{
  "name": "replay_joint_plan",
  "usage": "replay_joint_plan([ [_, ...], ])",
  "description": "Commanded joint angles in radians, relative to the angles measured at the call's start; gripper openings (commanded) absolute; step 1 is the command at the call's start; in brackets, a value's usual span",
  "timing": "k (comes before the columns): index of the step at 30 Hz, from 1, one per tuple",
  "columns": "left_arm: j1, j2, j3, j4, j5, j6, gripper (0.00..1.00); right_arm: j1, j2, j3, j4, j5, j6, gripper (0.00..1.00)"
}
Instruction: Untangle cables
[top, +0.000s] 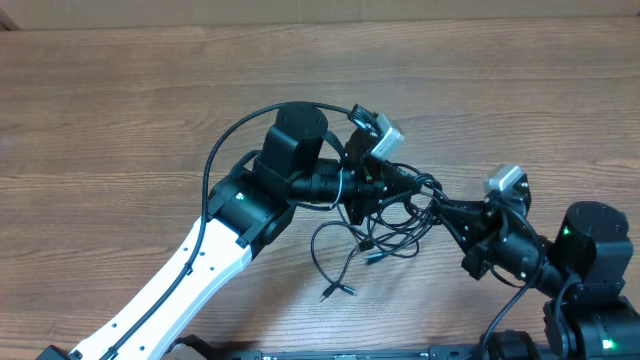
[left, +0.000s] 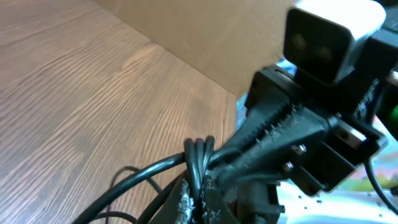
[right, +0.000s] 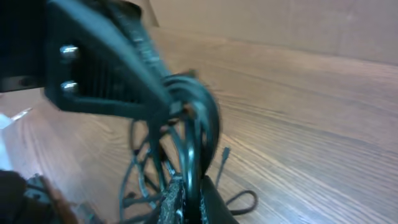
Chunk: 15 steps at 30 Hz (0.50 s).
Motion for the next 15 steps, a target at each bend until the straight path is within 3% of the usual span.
replay_joint_plan([
  [1, 0.005, 0.003, 0.015, -0.043, -0.295, -0.198, 0.04, 0.004, -0.006, 0.009, -0.015, -0.140, -0.031, 0.04],
  [5, 0.005, 0.003, 0.015, -0.121, -0.512, -0.357, 0.04, 0.004, -0.006, 0.009, -0.049, -0.224, -0.120, 0.04],
  [11, 0.005, 0.003, 0.015, -0.130, -0.504, -0.332, 0.04, 0.003, -0.006, 0.009, -0.080, -0.125, -0.126, 0.04],
  [12, 0.005, 0.003, 0.015, -0.129, -0.482, -0.306, 0.04, 0.003, -0.006, 0.009, -0.080, -0.070, -0.098, 0.08],
  [15, 0.005, 0.003, 0.015, -0.126, -0.401, -0.220, 0.04, 0.003, -0.006, 0.009, -0.079, 0.077, -0.020, 0.73],
])
